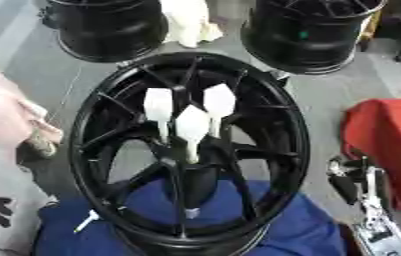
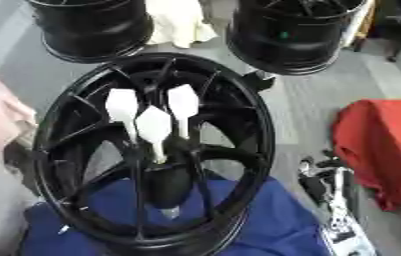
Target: Pull the pin out of the wheel hub.
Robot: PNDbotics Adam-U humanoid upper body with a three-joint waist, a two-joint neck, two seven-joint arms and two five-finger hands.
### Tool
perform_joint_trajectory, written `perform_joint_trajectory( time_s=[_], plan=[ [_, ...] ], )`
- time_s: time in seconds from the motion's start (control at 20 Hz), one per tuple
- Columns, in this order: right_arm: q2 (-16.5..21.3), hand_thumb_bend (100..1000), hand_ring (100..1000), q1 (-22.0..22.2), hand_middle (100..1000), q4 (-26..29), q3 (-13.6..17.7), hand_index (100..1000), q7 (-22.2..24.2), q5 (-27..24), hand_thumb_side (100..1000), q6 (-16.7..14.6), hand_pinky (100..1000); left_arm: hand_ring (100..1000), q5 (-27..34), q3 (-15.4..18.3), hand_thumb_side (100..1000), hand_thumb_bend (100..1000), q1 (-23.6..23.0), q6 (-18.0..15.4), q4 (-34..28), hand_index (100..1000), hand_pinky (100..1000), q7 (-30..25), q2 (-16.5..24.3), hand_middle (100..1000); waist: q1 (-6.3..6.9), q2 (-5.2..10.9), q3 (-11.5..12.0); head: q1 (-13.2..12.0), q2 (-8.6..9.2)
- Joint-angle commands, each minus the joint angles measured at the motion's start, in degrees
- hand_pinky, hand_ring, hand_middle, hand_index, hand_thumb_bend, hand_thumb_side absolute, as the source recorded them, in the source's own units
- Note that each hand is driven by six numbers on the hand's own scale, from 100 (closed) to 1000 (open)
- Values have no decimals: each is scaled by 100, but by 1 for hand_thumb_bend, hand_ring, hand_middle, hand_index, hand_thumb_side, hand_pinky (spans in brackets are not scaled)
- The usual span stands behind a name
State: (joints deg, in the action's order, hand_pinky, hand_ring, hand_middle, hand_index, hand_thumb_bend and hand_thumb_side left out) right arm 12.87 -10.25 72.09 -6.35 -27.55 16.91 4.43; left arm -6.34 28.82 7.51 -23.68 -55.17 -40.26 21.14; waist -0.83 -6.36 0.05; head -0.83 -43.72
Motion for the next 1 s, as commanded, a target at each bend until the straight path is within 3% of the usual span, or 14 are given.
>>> perform_joint_trajectory(
  time_s=[0.05, 0.55, 0.8, 1.0],
  plan=[
    [114, 100, 585, -46, 609, 127, 36, 851, -10, -46, 453, 2, 660, 528, 31, 26, 779, 212, 16, -154, -103, 766, 738, -170, 92, 562, 15, 80, 7, 15, 47],
    [124, 100, 586, -45, 609, 130, 44, 851, -22, -56, 451, 0, 659, 529, 35, 24, 780, 209, 17, -166, -117, 766, 739, -188, 91, 563, 14, 80, 15, 42, 44],
    [152, 100, 583, 24, 605, 331, 183, 848, -344, -291, 446, -67, 656, 530, 138, 24, 783, 209, -5, -144, -192, 766, 741, -242, 77, 563, 15, 95, -15, 69, 36],
    [606, 100, 585, 93, 608, 808, 513, 851, -576, -399, 447, 73, 662, 530, 277, 32, 785, 209, -34, -59, -406, 766, 743, -392, 82, 563, -47, 109, -77, 139, 35]
  ],
)
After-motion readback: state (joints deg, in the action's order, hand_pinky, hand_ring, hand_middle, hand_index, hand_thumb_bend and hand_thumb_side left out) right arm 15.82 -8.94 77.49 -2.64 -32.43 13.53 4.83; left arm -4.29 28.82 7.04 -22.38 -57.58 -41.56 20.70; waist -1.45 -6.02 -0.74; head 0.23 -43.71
